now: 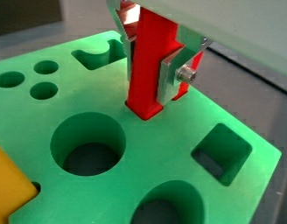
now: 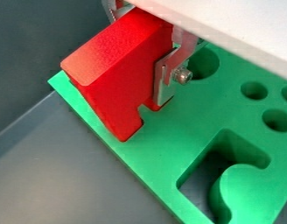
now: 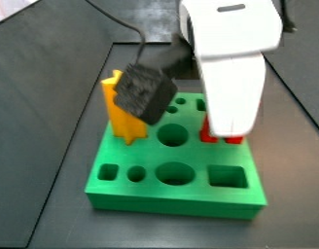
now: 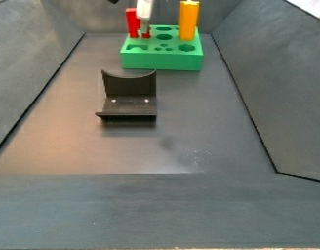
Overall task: Pick up the double-square object. Move up. Place the double-square object on the fixture. Regrasp the double-square object. Move to above the board. Insert the double-square object.
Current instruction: Insert the double-square object.
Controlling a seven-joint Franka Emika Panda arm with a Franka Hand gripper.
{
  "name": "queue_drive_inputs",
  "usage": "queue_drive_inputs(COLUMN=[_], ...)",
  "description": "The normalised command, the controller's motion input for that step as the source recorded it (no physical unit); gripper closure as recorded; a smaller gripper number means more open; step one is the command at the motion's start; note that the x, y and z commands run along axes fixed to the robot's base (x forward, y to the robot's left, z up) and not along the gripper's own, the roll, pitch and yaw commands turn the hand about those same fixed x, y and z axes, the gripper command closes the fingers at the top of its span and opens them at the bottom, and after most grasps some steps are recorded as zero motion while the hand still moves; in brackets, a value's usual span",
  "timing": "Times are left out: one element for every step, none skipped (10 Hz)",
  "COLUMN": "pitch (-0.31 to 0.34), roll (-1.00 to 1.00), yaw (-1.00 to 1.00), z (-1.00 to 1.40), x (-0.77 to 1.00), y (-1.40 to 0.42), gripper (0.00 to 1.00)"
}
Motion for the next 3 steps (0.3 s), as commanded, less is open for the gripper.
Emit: queue_drive_inputs(pitch=[-0.400, 0.000, 0.000], roll=[-0.04, 0.02, 0.00], yaw=[-0.11, -0.01, 0.00], z=[-0.40, 0.00, 0.00], x=[-0.19, 0.00, 0.00], y=[0.06, 0.00, 0.00], gripper=[1.00, 1.00, 1.00])
